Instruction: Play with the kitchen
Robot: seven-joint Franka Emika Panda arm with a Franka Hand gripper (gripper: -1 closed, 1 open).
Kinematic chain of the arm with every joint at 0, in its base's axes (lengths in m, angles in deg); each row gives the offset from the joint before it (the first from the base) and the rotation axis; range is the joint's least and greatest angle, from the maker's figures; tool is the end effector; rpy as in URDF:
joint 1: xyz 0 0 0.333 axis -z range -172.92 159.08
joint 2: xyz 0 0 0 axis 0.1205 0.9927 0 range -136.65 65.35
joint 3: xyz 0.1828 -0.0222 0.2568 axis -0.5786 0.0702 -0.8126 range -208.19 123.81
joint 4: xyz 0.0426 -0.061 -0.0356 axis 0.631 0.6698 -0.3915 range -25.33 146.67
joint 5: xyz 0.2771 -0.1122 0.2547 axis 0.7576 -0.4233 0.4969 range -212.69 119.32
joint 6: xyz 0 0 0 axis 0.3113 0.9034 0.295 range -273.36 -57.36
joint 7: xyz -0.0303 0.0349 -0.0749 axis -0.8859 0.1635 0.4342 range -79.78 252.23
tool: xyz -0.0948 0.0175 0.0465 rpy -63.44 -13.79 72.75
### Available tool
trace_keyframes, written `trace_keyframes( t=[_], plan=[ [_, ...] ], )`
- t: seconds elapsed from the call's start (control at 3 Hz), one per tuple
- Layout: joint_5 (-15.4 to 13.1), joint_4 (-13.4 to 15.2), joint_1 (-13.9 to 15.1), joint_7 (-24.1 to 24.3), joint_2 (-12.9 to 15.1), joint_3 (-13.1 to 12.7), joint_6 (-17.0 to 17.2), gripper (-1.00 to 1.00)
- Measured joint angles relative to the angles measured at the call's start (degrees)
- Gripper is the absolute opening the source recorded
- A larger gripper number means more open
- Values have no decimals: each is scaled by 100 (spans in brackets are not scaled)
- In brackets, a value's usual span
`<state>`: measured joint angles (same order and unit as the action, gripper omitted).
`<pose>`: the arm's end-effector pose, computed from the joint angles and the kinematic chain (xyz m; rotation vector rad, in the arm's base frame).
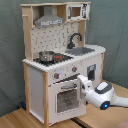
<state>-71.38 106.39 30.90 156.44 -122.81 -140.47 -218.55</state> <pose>0.2894 0.4371 0.2391 1.6919 0.5897 1.6019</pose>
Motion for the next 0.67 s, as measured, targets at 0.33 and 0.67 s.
trace_keyframes(
  t=[0.33,0.67],
  plan=[
    [0,-83,-265,79,37,-87,493,-100],
    [1,-267,-430,95,140,-171,1034,-100]
  ],
)
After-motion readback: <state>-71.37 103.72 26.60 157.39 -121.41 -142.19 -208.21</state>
